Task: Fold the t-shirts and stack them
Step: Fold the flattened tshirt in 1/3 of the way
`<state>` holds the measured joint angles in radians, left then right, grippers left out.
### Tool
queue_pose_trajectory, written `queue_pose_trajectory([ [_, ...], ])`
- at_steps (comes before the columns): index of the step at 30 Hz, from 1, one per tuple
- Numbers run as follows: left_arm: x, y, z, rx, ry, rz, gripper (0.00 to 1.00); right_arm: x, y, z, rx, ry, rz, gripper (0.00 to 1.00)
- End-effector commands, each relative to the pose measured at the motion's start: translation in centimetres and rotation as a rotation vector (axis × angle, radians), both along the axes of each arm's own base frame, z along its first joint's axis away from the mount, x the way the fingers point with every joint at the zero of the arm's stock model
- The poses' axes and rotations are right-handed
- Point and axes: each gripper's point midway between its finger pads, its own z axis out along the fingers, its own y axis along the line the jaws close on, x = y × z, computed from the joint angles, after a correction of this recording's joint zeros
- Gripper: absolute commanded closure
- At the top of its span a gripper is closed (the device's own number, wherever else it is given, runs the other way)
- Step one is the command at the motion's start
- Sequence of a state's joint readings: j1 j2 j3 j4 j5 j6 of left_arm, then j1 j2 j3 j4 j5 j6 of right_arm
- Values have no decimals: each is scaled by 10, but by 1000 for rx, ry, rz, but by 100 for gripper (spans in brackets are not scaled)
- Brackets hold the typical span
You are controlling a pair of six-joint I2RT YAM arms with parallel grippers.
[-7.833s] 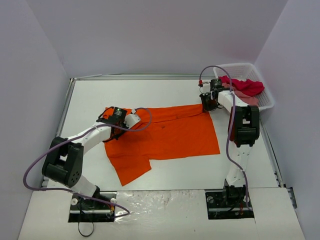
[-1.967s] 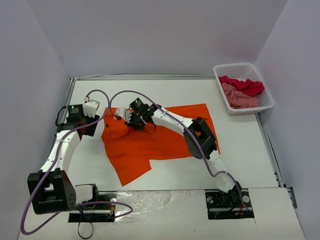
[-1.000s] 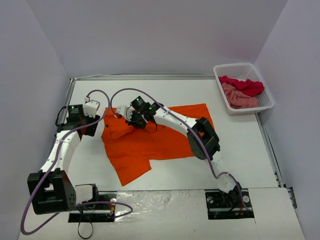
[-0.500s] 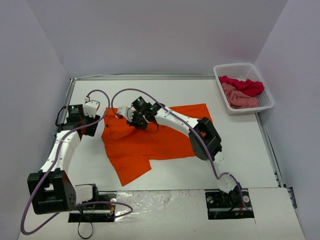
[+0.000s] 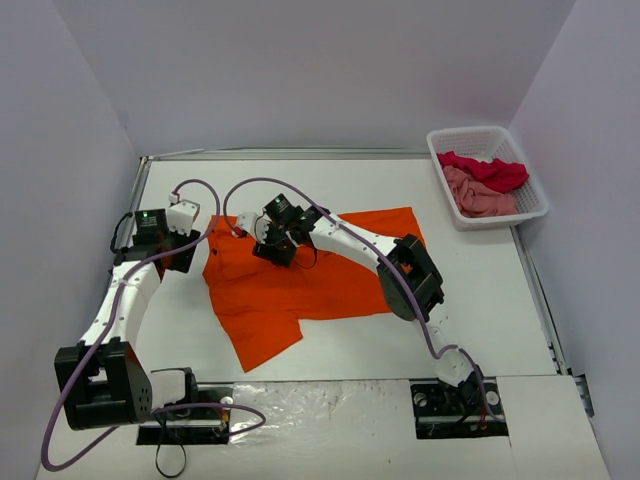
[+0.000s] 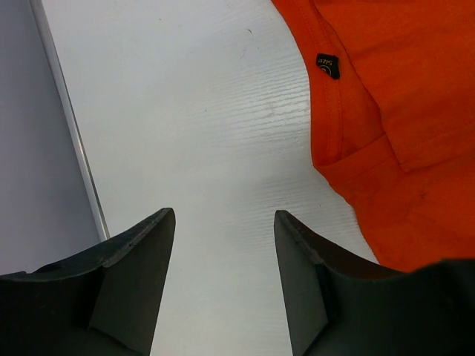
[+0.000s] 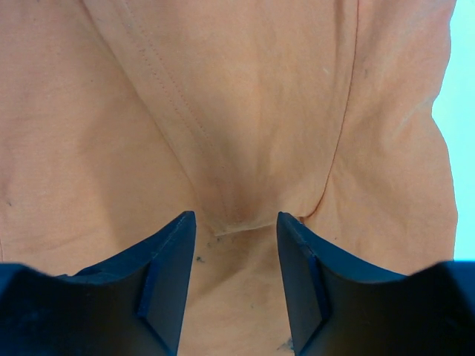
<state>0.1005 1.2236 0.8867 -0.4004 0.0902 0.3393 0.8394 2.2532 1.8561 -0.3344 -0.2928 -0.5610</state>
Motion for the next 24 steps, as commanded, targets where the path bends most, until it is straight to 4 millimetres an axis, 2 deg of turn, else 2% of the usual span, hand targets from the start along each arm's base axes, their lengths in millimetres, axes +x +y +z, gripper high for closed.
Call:
queue_pose_trajectory([
  [1,1,-1,14,-9,-45,-2,45,-4,-7,22,-3,-13,-28,57],
  [4,0,-2,16,-13,-50,-4,45,4,-15,45,8,-60,-66,60],
  [7,-1,-4,18,-22,-57,-9,45,18,-31,82,49,-114,-123,61],
  [9,-1,-5,22,-25,-70,-14,45,24,-45,90,51,-125,-158,61],
  [10,-1,-6,21,-27,-70,-17,45,34,-59,101,60,-141,-199,60],
  [12,0,-7,22,-33,-73,-22,45,42,-75,106,66,-138,-244,60],
  [13,0,-8,22,-36,-74,-23,45,52,-91,114,77,-146,-292,60],
  [15,-1,-8,20,-37,-69,-26,45,61,-109,118,73,-154,-350,60],
  [16,0,-9,19,-39,-66,-29,45,72,-128,123,61,-174,-414,61],
  [19,1,-12,20,-40,-69,-38,45,86,-161,124,33,-195,-506,60],
  [20,1,-13,20,-41,-72,-39,45,94,-178,123,27,-194,-548,60],
  [24,2,-15,22,-41,-77,-45,45,106,-220,112,-5,-179,-637,61],
])
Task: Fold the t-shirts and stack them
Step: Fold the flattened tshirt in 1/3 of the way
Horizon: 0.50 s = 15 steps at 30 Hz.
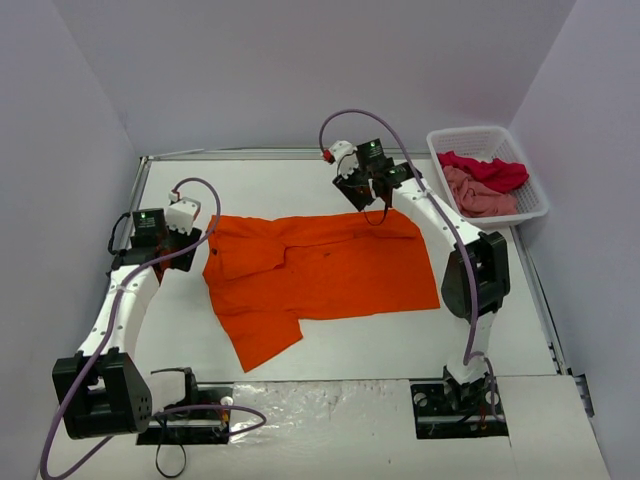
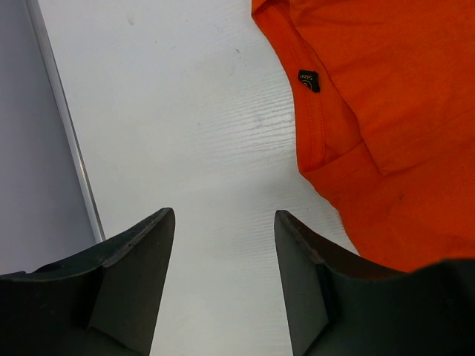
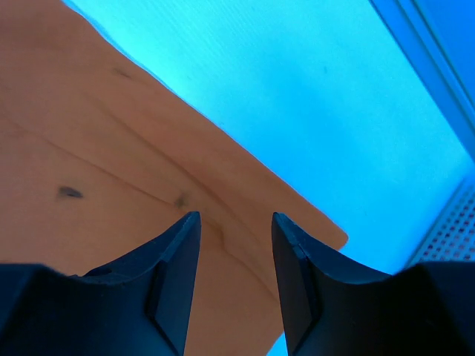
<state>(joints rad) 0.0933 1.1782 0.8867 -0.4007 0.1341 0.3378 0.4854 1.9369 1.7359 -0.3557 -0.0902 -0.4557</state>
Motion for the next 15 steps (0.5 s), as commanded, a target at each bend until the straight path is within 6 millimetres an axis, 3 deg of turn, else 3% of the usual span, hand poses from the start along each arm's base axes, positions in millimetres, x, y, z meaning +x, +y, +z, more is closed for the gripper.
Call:
queue_pose_trajectory([
  [1,2,-5,8,-12,-29,-9,45,0,-35,-4,-29,21,-90,61],
  [6,2,-7,8,-12,-30,-11,45,6,-67,-26,-55,67,-152,62],
  [15,1,-10,7,-12,-27,-17,45,1,-81,-67,-62,165,-168,70],
])
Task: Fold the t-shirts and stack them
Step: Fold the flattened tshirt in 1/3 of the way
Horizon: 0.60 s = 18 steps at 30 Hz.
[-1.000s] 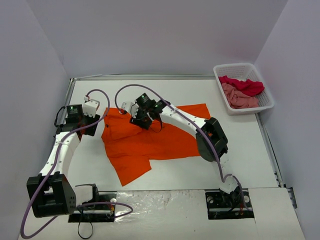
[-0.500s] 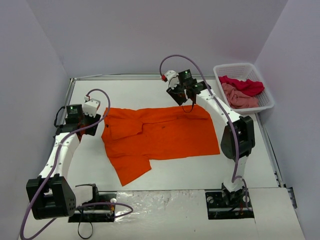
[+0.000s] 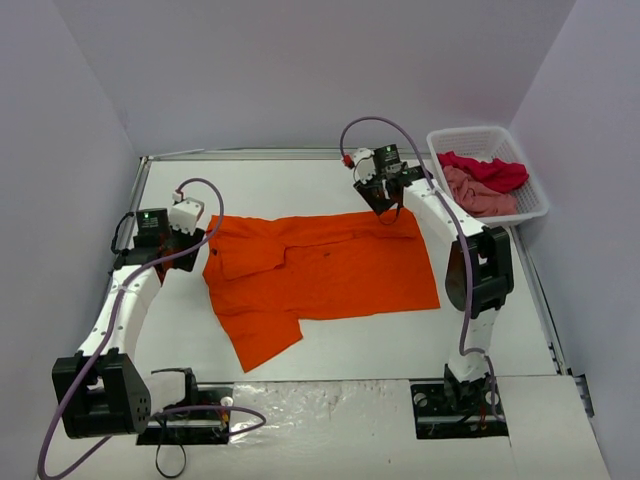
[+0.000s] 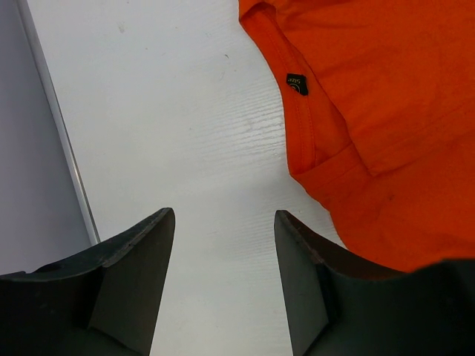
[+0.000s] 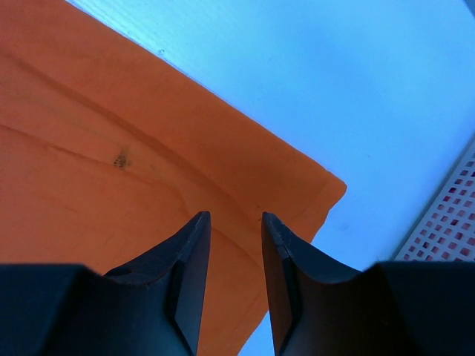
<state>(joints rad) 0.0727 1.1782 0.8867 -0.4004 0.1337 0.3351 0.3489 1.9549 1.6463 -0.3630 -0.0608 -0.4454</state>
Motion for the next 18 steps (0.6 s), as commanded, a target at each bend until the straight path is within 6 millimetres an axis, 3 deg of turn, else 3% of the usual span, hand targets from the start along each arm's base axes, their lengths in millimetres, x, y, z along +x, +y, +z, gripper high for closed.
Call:
queue_pose_trajectory([
  [1,1,-4,7,-11,-28,0,45,-10,-4,-26,6,79,-4,70],
  [11,1,-5,5,-5,-17,-3,45,-14,5,-70,21,181,18,72],
  [18,0,-5,3,-2,-10,-3,45,-15,21,-77,73,213,39,72],
])
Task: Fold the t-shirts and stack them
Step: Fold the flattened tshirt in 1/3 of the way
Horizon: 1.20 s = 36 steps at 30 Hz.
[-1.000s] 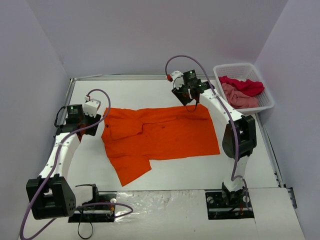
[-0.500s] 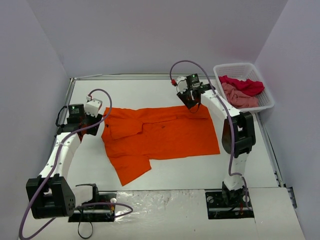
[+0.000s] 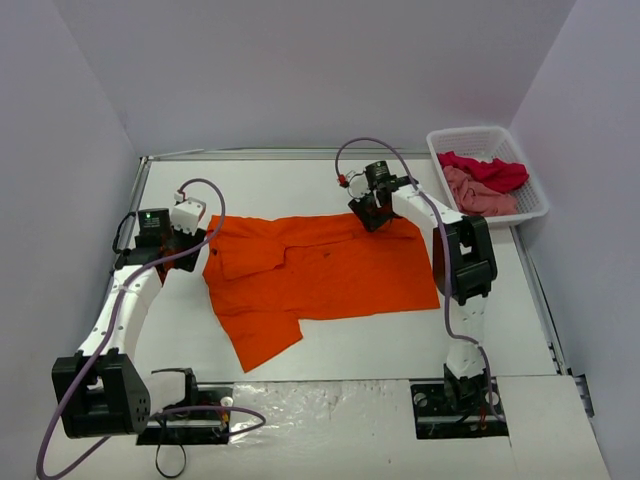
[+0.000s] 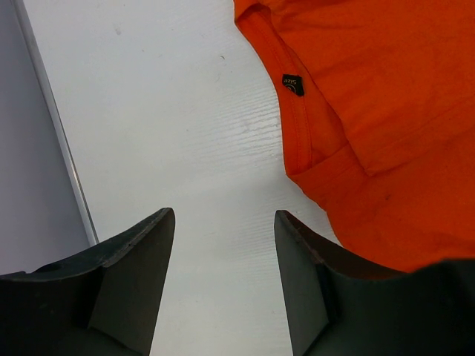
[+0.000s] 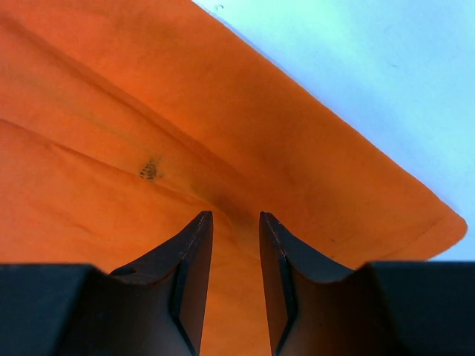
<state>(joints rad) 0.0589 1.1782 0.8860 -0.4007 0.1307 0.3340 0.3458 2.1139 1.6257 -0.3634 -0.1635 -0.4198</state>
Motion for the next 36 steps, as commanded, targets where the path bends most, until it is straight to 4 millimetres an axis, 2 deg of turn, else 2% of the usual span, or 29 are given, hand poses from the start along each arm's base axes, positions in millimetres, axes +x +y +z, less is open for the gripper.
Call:
queue_pose_trajectory([
  [1,0,-1,3,-2,-10,9,45,0,10,5,42,13,6,72],
  [12,-1,-1,3,-1,-8,10,45,-8,23,0,60,36,49,73],
  [19,-1,-1,2,-1,-7,10,45,-12,31,10,99,32,78,74],
  [24,0,-1,2,-2,-5,10,45,-13,29,0,80,49,79,75],
  [36,0,0,0,-2,-2,12,45,-8,30,-11,75,62,71,75],
])
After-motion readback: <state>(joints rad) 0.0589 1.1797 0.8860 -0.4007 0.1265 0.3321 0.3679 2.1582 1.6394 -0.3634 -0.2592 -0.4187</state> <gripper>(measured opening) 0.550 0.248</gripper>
